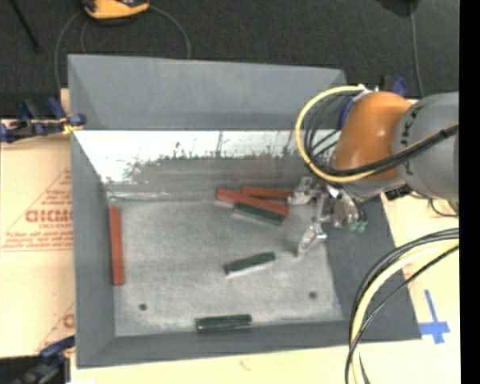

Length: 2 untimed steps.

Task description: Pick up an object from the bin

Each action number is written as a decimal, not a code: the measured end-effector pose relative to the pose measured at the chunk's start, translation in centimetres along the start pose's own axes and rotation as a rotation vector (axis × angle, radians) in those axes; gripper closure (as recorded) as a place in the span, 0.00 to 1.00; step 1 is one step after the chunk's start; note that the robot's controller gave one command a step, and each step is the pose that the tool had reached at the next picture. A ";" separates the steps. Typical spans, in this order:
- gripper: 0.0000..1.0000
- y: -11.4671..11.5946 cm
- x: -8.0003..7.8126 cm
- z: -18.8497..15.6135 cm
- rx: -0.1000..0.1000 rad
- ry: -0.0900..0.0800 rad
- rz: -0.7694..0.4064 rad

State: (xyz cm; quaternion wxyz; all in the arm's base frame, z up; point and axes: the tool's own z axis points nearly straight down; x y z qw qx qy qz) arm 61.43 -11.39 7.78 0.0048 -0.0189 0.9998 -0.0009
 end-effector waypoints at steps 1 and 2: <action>1.00 6.8 -2.5 -0.7 -0.002 0.002 0.039; 1.00 6.8 -2.5 -0.7 -0.001 0.002 0.039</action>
Offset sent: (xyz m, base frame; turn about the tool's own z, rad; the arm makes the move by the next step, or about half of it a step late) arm 0.0000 0.0000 0.0000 0.0000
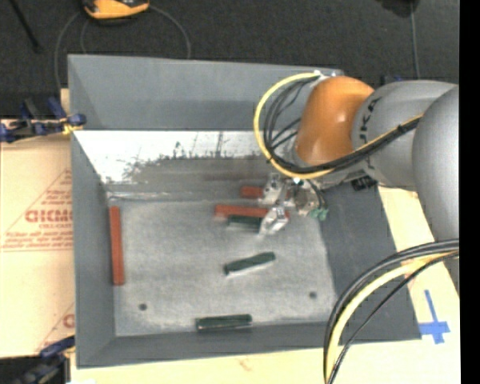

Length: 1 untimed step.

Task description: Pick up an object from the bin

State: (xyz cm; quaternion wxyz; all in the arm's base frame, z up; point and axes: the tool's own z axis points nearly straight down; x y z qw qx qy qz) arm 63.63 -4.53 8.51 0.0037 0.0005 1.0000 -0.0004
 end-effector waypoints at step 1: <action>1.00 -1.2 1.0 -12.5 0.000 0.003 0.058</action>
Offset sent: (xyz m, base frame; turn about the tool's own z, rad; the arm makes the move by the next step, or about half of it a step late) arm 0.0000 0.0000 0.0000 0.0000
